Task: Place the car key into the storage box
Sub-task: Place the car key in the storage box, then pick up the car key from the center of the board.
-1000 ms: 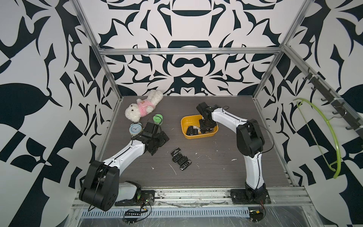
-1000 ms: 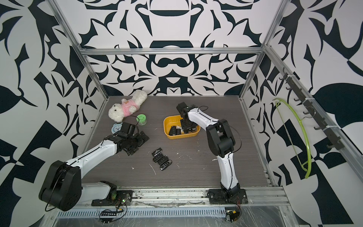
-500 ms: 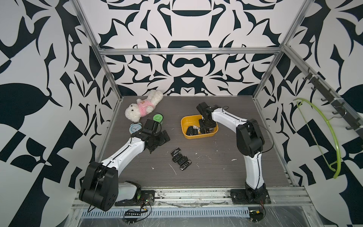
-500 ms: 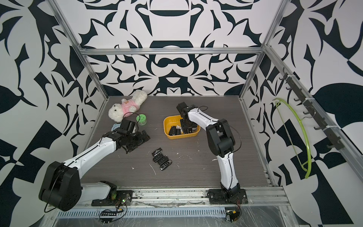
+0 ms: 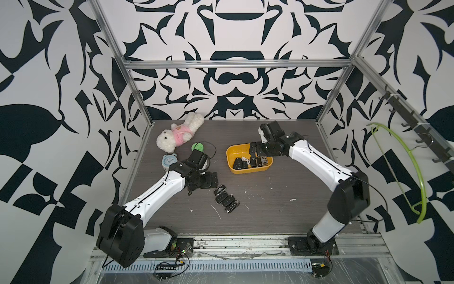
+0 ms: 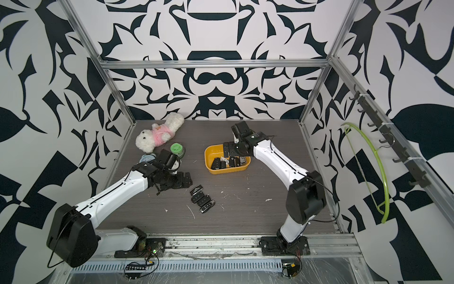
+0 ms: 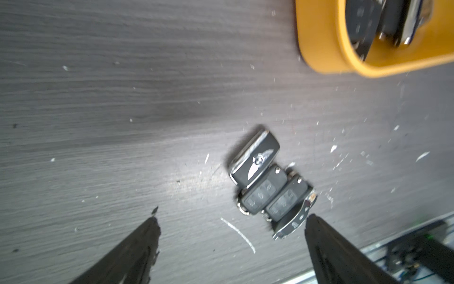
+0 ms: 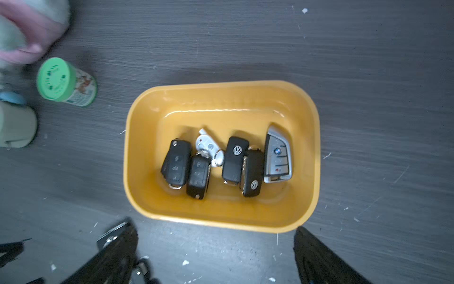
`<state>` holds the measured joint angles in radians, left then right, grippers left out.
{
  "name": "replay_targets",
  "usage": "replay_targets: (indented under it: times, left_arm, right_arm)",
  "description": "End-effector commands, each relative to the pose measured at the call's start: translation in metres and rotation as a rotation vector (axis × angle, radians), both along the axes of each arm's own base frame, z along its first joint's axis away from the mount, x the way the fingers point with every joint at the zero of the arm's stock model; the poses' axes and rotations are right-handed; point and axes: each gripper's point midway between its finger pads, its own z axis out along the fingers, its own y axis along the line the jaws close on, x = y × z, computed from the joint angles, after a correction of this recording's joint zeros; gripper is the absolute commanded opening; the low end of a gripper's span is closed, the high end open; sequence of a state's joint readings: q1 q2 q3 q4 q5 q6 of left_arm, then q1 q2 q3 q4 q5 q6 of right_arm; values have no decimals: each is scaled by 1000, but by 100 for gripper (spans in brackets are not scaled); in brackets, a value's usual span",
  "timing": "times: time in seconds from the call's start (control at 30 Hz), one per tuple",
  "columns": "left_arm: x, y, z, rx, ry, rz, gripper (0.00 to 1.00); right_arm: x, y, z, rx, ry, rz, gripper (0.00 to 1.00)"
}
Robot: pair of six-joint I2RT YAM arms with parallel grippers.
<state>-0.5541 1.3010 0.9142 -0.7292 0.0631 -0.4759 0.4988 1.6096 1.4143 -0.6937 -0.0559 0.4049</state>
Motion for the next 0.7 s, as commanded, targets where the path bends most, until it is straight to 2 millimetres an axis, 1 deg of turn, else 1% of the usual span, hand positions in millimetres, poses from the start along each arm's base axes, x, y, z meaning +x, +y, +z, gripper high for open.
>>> replay_targets:
  times: [0.0,0.13,0.23,0.3,0.47,0.67]
  left_arm:
    - [-10,0,-2,105,-10,-110,97]
    - [-14,-10,-9,197,-34,-212,95]
    - [-11,-19,-14,233,-41,-254,94]
    - [-8,-24,-19,248,-46,-269,94]
    - [-1,-28,-33,291,-41,-292,94]
    - [7,-36,-45,300,-45,-296,94]
  right_arm:
    - [-25,6,7,134,36,-13,100]
    - [-51,5,7,235,74,-39,100]
    - [-62,6,6,299,86,-63,100]
    - [-67,7,7,327,79,-70,100]
    - [-69,12,7,352,81,-68,100]
    - [-64,17,3,361,85,-72,100]
